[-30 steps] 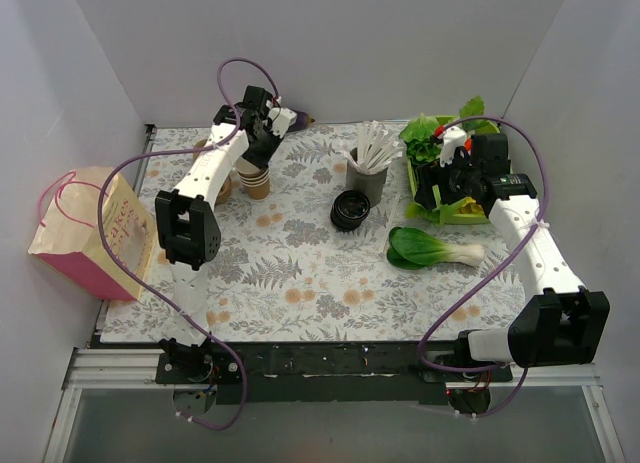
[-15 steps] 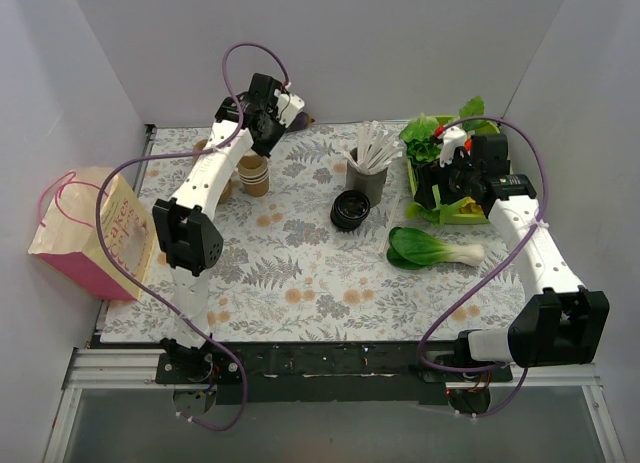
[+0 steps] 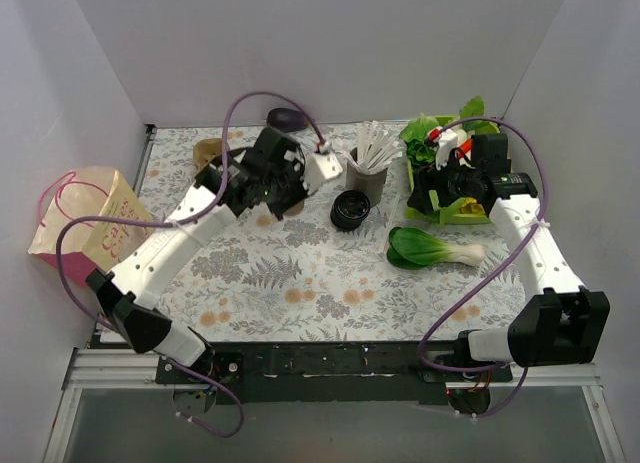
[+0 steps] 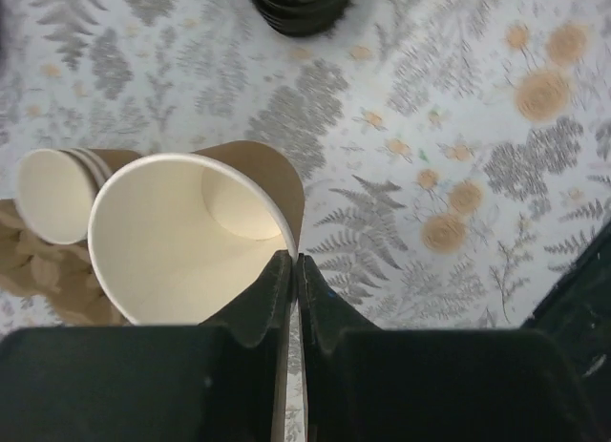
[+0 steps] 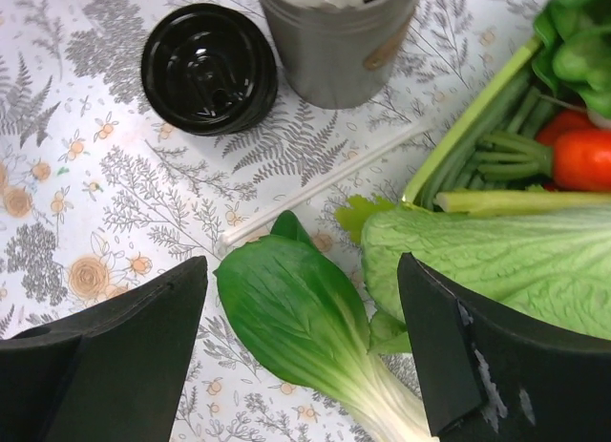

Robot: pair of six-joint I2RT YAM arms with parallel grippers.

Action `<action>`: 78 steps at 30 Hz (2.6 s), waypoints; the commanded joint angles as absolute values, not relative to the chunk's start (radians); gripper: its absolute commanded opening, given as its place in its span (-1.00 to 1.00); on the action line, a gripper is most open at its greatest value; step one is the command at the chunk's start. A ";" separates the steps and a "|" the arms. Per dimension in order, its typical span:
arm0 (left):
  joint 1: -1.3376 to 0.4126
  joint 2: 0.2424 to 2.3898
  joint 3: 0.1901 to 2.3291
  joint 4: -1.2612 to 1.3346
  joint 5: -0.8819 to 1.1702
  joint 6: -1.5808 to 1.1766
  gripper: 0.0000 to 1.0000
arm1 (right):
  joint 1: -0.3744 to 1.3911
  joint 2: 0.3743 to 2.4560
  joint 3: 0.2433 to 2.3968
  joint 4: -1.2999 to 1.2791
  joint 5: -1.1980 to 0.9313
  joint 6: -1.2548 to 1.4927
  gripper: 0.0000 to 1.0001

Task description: Pack the takeout coffee

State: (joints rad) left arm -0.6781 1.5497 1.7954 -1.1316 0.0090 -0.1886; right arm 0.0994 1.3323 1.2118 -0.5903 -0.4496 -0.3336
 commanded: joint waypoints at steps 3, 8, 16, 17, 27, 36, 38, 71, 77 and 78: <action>-0.820 1.362 1.361 -1.002 0.072 -0.112 -1.00 | 0.129 1.315 1.249 -0.664 -0.620 -0.549 0.75; -0.890 1.333 1.258 -0.907 0.087 -0.153 -1.00 | 0.225 1.292 1.194 -0.718 -0.597 -0.779 0.51; -0.910 1.223 1.066 -0.717 0.089 -0.118 -1.00 | 0.310 1.290 1.097 -0.673 -0.561 -0.923 0.44; -0.910 1.223 1.055 -0.706 0.087 -0.117 -1.00 | 0.314 1.299 1.103 -0.673 -0.558 -0.926 0.44; -0.908 1.259 1.003 -0.624 0.132 -0.140 -1.00 | 0.325 1.379 1.158 -0.673 -0.568 -0.937 0.43; -0.910 1.302 0.994 -0.650 0.126 -0.124 -1.00 | 0.336 1.414 1.154 -0.632 -0.607 -0.962 0.43; -0.910 1.310 1.000 -0.664 0.132 -0.118 -1.00 | 0.337 1.428 1.158 -0.631 -0.633 -0.969 0.44; -0.744 1.184 1.342 -0.726 0.014 -0.514 0.52 | 0.494 1.770 1.449 -0.704 -0.540 -1.322 0.00; -0.729 1.174 1.332 -0.693 -0.026 -0.482 0.53 | 0.494 1.818 1.531 -0.820 -0.549 -1.373 -0.02; -0.729 1.169 1.325 -0.692 -0.031 -0.477 0.53 | 0.494 1.819 1.537 -0.830 -0.552 -1.376 -0.01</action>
